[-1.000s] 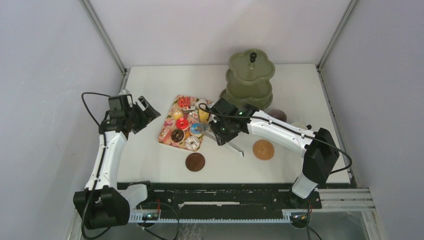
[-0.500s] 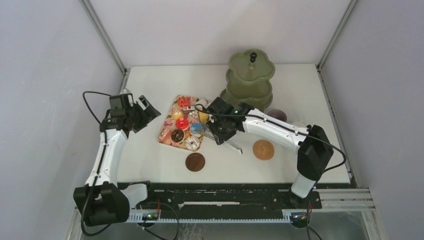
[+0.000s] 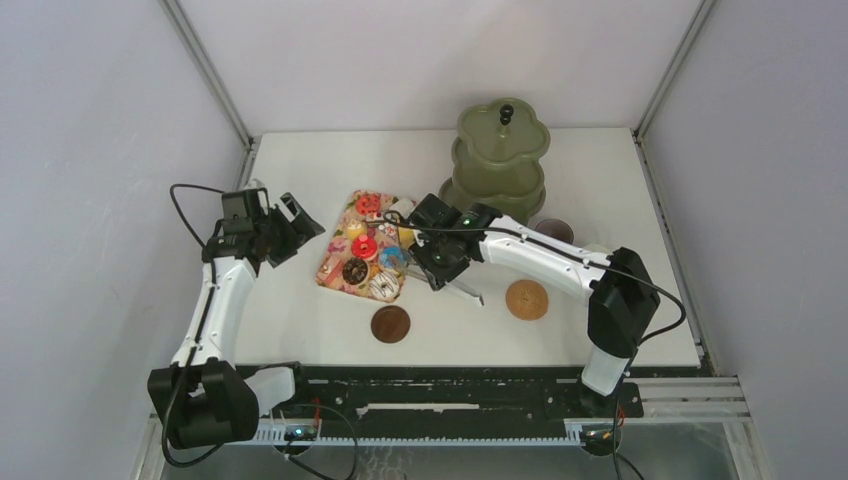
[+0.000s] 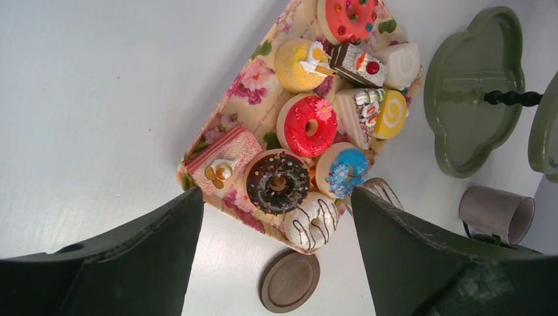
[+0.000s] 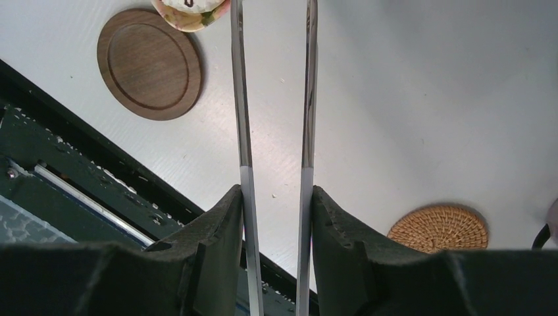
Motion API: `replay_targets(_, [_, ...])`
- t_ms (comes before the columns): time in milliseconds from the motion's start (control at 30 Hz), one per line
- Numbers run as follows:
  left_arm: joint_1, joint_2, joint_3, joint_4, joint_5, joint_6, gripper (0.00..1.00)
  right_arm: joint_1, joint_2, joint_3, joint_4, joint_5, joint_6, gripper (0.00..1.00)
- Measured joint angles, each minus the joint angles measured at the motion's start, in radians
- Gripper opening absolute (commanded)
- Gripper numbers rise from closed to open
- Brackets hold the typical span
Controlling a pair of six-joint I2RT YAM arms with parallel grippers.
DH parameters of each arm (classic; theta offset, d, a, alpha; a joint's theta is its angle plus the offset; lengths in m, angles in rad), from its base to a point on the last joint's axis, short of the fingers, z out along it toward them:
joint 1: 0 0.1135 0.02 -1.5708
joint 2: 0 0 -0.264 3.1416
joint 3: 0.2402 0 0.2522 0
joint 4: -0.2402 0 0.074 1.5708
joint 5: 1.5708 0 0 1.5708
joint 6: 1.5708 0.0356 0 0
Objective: Serve the afternoon tea
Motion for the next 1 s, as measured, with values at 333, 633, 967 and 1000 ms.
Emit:
replay_targets(333, [0.000,0.003,0.000,0.013,0.006,0.000,0.87,0.004,0.038,0.032,0.011,0.011,0.013,0.51])
replay_targets(633, [0.000,0.004,0.000,0.014,0.007,0.000,0.87,-0.001,0.038,0.019,0.019,0.007,0.012,0.51])
replay_targets(967, [0.000,0.008,-0.013,0.019,0.013,0.000,0.87,0.014,0.038,-0.002,0.027,0.008,0.012,0.52])
replay_targets(1000, [0.000,0.008,-0.015,0.019,0.013,0.000,0.87,0.018,0.038,-0.002,0.028,0.008,0.012,0.52])
